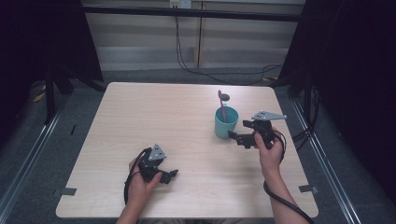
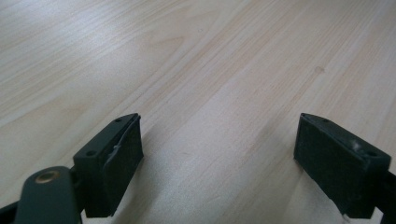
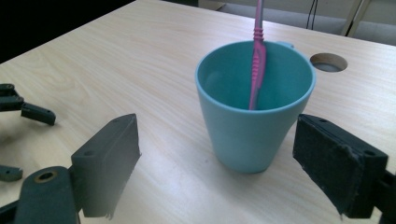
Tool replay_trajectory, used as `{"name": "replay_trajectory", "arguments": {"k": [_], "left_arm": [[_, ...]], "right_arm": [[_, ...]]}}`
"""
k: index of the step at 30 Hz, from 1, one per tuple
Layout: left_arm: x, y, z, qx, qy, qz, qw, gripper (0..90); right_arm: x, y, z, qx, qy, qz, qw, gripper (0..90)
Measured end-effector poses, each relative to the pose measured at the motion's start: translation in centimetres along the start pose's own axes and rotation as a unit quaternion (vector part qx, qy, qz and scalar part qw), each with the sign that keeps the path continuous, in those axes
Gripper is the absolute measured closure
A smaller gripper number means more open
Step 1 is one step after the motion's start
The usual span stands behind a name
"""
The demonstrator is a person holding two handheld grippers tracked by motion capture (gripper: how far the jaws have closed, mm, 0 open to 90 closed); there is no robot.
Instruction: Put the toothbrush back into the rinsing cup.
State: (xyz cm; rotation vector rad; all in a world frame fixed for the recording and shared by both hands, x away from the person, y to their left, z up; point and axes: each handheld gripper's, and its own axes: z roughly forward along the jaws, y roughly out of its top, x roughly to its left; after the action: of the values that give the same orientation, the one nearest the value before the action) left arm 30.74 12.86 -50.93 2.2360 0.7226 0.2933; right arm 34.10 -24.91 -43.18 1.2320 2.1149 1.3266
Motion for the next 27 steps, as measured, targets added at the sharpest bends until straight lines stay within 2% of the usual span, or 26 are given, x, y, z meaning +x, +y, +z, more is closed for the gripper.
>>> {"name": "replay_trajectory", "arguments": {"k": [15, 27], "left_arm": [[0.0, 0.0, 0.0, 0.0, 0.0, 0.001, 1.0, 15.2], [0.0, 0.0, 0.0, 0.0, -0.001, -0.001, 1.0, 15.2]], "right_arm": [[0.4, -1.9, -0.8, 0.016, 0.006, -0.008, 0.9998, 14.1], [0.4, -3.3, -1.7, 0.019, 0.009, -0.005, 0.9998, 14.2]]}}
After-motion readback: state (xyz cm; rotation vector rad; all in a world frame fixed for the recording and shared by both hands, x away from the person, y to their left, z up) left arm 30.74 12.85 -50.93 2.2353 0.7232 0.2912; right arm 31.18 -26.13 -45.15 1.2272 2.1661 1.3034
